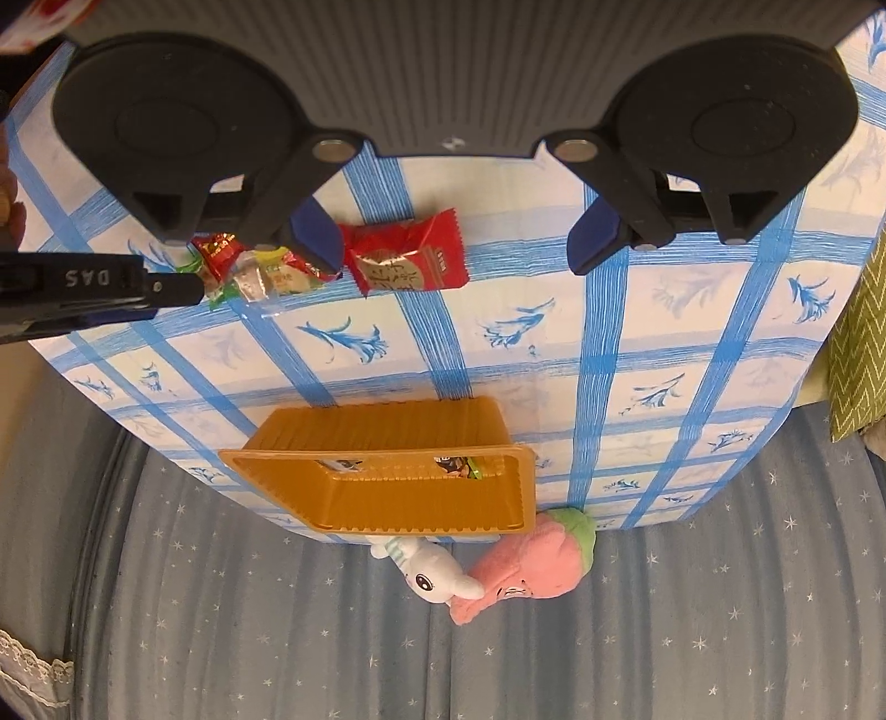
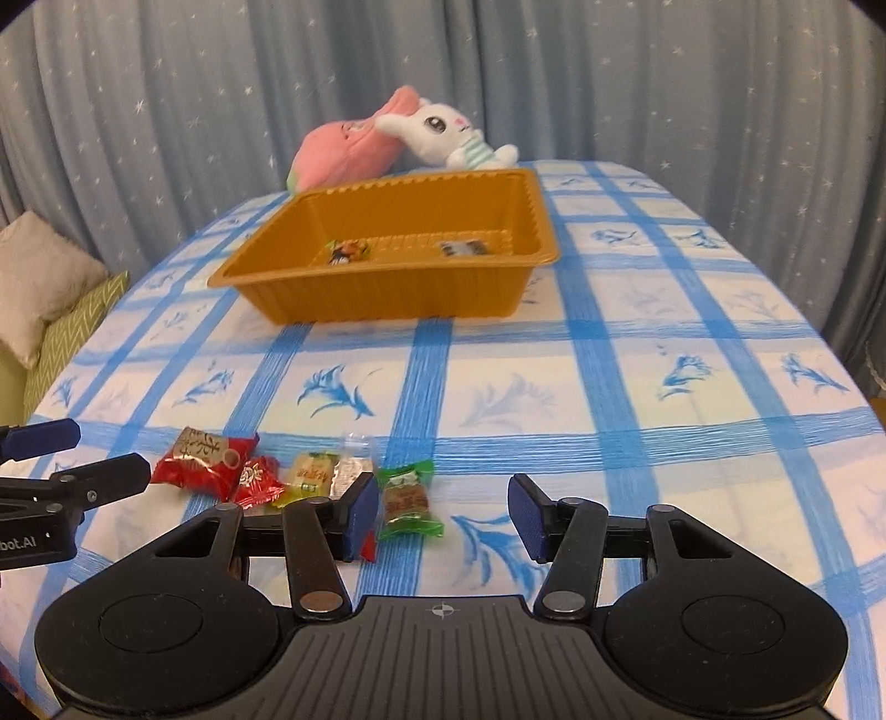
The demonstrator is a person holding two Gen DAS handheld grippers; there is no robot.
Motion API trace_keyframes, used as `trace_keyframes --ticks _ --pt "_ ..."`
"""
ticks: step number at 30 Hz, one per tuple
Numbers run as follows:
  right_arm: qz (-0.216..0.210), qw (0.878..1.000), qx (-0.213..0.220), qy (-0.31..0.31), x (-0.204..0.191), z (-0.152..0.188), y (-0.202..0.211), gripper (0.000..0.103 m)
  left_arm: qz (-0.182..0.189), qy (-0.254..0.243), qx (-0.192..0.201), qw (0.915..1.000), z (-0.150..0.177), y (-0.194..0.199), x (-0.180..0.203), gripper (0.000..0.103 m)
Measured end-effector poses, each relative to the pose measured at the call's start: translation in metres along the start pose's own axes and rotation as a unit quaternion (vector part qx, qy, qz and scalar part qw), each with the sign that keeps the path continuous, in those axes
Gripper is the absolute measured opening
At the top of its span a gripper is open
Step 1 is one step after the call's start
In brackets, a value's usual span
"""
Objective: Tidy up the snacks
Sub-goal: 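Move both tools back toward the remaining snacks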
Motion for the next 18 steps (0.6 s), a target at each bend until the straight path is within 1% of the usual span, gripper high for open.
trace_keyframes --ticks 1,2,7,13,15,17,18 --pt "-0.002 1.000 -0.004 0.002 -0.001 0.000 -0.003 0.043 0.000 0.000 -0.001 1.0000 0.000 -0.001 -0.001 0.086" --pt "-0.003 1.000 -0.006 0.005 -0.003 0.000 -0.005 0.042 -0.001 0.001 -0.001 1.0000 0.000 -0.002 -0.001 0.086" --pt "0.007 1.000 -0.023 0.020 -0.004 0.003 -0.015 0.039 -0.004 -0.002 -0.004 1.0000 0.003 -0.006 -0.002 0.086" --pt "0.000 0.999 -0.037 0.028 -0.008 0.009 -0.023 0.036 -0.003 -0.011 -0.004 0.9999 0.002 -0.009 0.000 0.086" --pt "0.003 0.999 -0.038 0.035 -0.009 0.010 -0.025 0.034 -0.004 -0.018 -0.004 0.9998 0.003 -0.009 0.001 0.086" --pt "0.007 0.998 -0.036 0.041 -0.010 0.009 -0.026 0.028 -0.004 -0.024 -0.005 0.9997 0.003 -0.011 0.002 0.086" --pt "0.008 0.998 -0.036 0.043 -0.010 0.009 -0.026 0.028 -0.004 -0.028 -0.006 0.9996 0.003 -0.011 0.002 0.086"
Point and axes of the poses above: each gripper's, at about its wrist camera, not at the fingertips, and y roughly against the way its jaws point, x to its right, z to its underside, the point moved 9 cm from there along -y, roughly the way its jaws point, and after that the axes turned 6 degrees about -z, right-handed, at the moved point
